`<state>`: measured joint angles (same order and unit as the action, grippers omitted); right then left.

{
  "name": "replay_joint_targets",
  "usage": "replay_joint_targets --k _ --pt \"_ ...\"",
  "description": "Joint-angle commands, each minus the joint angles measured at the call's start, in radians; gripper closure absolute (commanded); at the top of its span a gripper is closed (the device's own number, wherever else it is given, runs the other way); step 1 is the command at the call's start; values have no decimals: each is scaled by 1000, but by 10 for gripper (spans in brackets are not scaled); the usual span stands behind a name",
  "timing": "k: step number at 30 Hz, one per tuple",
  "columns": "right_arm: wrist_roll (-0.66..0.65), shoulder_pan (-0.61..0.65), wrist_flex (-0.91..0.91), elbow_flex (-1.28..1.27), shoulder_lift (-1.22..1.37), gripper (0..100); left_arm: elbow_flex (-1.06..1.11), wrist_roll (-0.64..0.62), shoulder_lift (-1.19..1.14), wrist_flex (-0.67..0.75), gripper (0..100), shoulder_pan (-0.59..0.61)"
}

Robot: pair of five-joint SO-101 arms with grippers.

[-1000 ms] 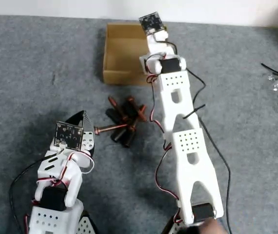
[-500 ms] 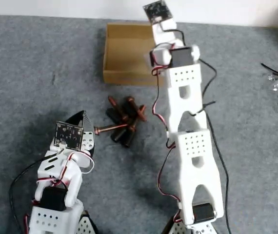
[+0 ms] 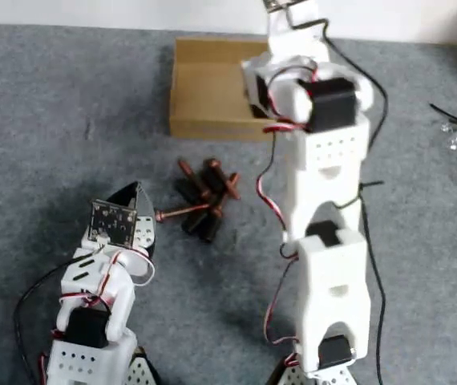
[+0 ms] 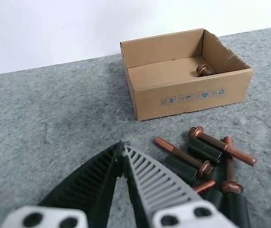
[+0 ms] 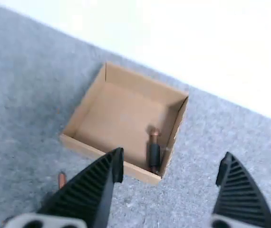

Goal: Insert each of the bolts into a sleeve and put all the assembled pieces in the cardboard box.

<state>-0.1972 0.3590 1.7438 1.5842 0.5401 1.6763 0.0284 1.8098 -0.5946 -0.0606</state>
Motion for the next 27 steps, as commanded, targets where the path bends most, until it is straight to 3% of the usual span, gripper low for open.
replay_joint_targets --k 1,13,27 --pt "11 45 24 -214 -194 717 19 8 7 23 989 4" --pt "54 277 -42 -1098 -619 717 19 8 7 23 989 4" --pt "60 338 -616 -1942 -777 717 19 -25 7 44 989 58"
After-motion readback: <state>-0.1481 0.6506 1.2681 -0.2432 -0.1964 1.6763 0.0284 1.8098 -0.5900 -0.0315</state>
